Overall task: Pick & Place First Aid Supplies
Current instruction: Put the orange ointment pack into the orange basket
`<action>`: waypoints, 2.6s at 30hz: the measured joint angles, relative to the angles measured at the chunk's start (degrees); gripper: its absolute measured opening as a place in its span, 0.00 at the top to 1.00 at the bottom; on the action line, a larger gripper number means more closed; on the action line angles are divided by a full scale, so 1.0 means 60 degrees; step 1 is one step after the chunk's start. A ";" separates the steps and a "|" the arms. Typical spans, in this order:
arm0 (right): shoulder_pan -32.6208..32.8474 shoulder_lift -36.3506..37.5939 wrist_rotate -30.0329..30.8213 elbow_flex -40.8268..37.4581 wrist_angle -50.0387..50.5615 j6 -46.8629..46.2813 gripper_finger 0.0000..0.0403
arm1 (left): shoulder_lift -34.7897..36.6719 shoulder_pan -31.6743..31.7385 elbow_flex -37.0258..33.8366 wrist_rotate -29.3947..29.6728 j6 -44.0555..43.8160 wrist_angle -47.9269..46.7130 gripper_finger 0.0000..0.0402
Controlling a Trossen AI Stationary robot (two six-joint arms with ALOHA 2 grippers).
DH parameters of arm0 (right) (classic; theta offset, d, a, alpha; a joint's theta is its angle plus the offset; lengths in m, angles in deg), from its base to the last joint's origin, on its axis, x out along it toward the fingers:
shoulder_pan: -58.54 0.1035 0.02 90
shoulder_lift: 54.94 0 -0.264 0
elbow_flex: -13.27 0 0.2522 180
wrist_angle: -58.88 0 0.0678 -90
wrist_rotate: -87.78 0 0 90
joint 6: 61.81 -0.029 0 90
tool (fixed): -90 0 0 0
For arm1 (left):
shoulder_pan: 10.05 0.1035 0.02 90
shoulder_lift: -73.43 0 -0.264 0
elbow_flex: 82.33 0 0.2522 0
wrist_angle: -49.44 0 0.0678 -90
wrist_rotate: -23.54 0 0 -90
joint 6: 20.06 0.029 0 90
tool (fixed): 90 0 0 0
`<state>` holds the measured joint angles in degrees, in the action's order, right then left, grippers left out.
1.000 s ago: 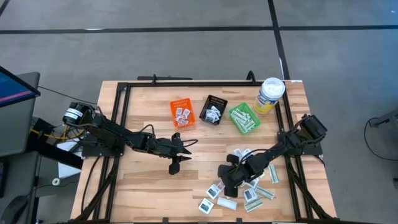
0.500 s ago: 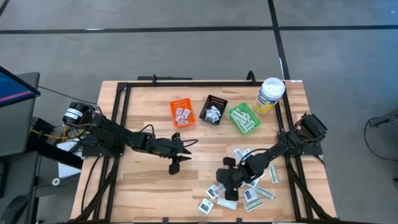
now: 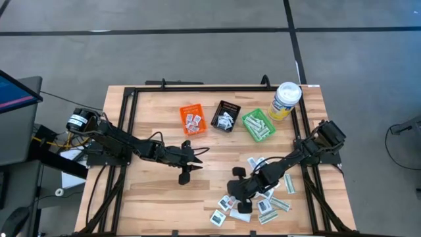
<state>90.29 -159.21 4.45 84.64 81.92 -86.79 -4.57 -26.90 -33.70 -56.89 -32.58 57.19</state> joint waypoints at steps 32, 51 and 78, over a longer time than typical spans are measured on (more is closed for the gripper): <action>-0.0697 -0.1049 -0.2773 -0.0135 -0.0851 0.1226 0.63 | 0.0000 -0.0001 0.0000 -0.0003 0.0004 0.0000 0.74; -0.1065 -0.0948 -0.2990 0.0109 -0.0487 0.1975 0.98 | 0.0000 0.0002 0.0000 -0.0004 0.0004 -0.0003 0.74; -0.2524 -0.0196 0.4886 0.0200 -0.1863 0.2226 0.99 | 0.0000 0.0171 0.0000 0.1747 -0.1197 0.0289 0.74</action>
<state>75.15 -160.39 33.77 85.83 70.74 -73.43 -4.57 -25.88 -33.70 -46.41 -39.76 58.93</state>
